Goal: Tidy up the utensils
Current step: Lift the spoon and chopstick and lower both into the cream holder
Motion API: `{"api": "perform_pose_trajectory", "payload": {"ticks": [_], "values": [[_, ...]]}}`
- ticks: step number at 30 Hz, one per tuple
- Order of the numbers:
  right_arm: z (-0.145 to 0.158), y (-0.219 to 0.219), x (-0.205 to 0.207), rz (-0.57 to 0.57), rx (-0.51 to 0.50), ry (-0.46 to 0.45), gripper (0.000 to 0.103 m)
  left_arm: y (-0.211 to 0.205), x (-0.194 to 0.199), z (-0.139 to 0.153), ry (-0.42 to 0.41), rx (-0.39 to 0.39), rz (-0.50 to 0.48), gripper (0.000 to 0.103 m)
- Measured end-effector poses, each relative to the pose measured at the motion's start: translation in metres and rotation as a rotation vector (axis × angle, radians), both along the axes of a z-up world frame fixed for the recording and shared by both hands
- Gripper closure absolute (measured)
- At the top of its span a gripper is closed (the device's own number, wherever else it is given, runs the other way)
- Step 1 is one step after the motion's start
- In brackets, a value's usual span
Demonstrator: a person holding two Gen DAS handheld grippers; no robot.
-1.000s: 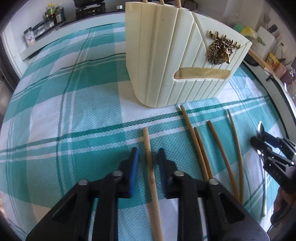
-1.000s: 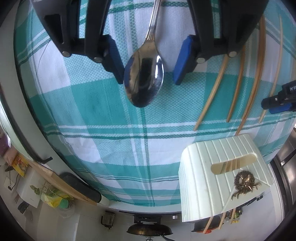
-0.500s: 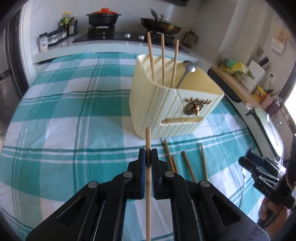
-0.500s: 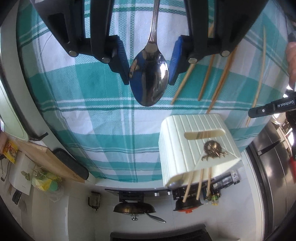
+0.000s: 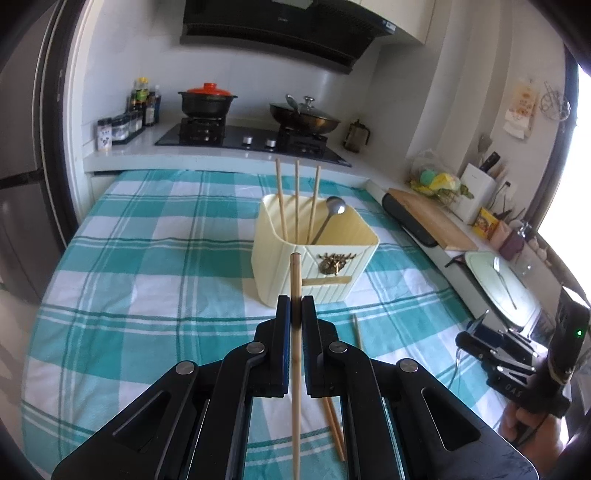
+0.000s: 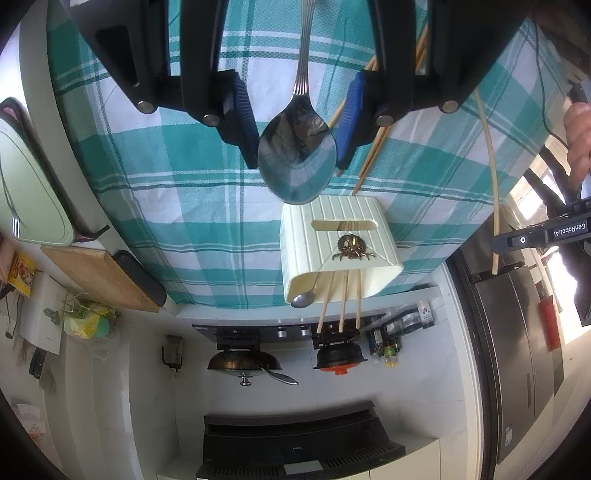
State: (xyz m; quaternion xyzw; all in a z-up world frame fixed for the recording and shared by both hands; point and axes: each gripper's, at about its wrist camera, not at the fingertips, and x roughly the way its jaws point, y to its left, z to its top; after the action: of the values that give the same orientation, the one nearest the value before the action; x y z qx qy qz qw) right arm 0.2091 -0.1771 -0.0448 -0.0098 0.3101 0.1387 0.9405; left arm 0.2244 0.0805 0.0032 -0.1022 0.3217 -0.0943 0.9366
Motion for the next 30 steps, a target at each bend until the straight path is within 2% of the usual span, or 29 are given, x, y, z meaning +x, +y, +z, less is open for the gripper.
{"api": "perform_pose_trajectory", "payload": {"ticks": [8, 30], "values": [[0.016, -0.008, -0.017, 0.009, 0.015, -0.042, 0.061, -0.001, -0.011, 0.010, -0.032, -0.019, 0.002, 0.100], [0.051, -0.003, -0.027, 0.035, -0.004, -0.116, 0.061, -0.003, -0.008, 0.008, -0.026, -0.028, 0.003, 0.100]]}}
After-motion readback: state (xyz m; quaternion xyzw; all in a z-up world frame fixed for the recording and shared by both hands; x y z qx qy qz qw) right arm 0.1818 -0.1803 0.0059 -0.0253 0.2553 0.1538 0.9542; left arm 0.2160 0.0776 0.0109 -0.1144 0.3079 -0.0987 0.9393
